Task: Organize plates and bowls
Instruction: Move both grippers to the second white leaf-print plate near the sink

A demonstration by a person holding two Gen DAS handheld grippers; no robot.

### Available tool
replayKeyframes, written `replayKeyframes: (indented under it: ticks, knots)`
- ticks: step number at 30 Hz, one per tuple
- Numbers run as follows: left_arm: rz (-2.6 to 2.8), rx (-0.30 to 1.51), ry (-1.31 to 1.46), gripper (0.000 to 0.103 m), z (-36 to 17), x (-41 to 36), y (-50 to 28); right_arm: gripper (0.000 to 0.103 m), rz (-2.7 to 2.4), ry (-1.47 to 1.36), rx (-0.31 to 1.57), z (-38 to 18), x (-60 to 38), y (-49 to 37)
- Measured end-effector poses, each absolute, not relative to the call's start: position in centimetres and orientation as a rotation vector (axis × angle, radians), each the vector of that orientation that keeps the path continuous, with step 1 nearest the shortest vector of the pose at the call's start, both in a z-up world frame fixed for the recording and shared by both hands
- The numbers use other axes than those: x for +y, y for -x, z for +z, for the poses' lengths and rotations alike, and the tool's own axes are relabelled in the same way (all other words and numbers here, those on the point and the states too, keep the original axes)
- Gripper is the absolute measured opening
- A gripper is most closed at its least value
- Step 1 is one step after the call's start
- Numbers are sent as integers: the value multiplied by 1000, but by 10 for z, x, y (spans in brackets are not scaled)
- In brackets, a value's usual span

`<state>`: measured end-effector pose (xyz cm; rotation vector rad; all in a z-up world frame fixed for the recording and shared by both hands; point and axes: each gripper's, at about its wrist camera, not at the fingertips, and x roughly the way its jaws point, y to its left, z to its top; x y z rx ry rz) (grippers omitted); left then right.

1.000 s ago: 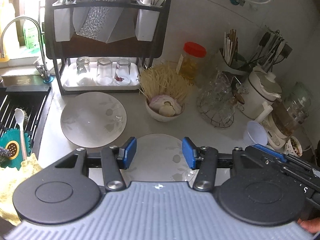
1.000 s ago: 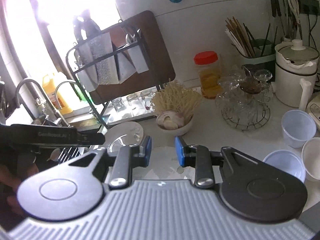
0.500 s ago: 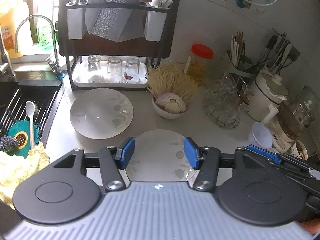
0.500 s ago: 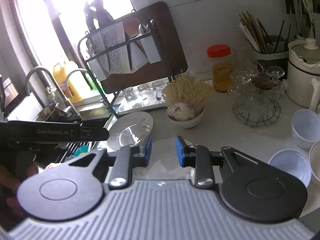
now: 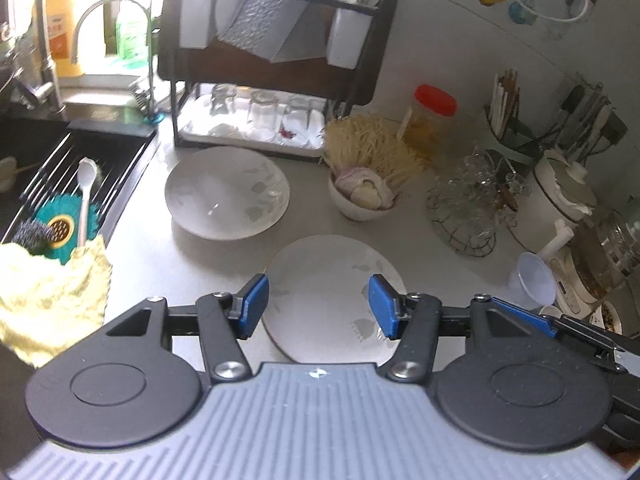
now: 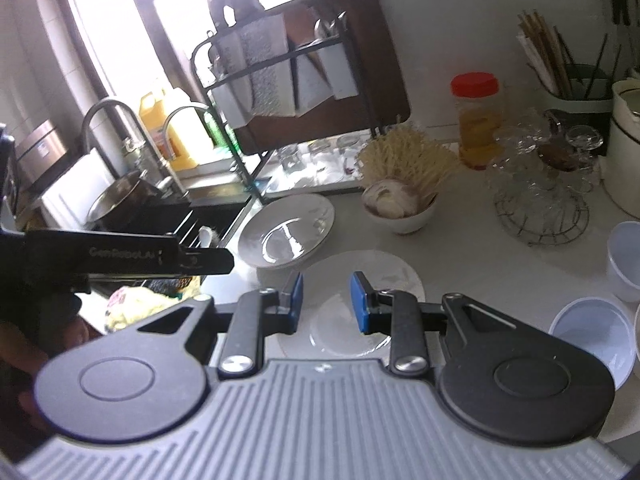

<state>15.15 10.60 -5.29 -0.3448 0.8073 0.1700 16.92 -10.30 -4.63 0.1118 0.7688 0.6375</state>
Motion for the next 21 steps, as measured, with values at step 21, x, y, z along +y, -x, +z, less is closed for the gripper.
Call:
replayKeyframes:
  ticks: [21]
  knots:
    - [161,907,372,71,-81,144,-168,64,619,-148,843,-64,-83,-181]
